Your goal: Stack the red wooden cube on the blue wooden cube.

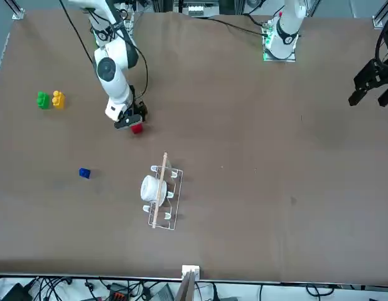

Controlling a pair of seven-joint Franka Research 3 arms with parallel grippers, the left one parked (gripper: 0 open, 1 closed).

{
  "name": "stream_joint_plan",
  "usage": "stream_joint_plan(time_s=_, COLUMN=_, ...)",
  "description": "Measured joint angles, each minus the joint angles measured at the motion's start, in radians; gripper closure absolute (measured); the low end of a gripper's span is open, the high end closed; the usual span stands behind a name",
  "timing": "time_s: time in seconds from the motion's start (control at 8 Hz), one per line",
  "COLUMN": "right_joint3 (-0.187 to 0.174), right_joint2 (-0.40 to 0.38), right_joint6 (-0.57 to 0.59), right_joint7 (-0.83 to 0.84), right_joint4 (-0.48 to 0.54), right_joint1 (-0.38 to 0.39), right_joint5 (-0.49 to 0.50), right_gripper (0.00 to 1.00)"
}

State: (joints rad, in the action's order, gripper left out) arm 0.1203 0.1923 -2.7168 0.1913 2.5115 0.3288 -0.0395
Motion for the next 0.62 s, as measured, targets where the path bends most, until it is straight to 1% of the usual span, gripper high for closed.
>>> stream_joint_plan(time_s=0.25, right_joint3=-0.004, right_joint2=0.028, right_joint6=-0.046, right_joint7=0.0, right_joint4=0.005, right_joint1=0.0, right_joint5=0.0, right_gripper=0.0)
stream_joint_plan(time_s=0.5, right_joint3=-0.014, right_joint2=0.054, right_joint6=-0.083, right_joint7=0.0, right_joint4=0.003, right_joint1=-0.001, right_joint5=0.0, right_gripper=0.04)
stream_joint_plan(time_s=0.62, right_joint3=-0.02, right_joint2=0.056, right_joint6=-0.088, right_joint7=0.0, right_joint4=-0.001, right_joint1=-0.003, right_joint5=0.0, right_gripper=0.14)
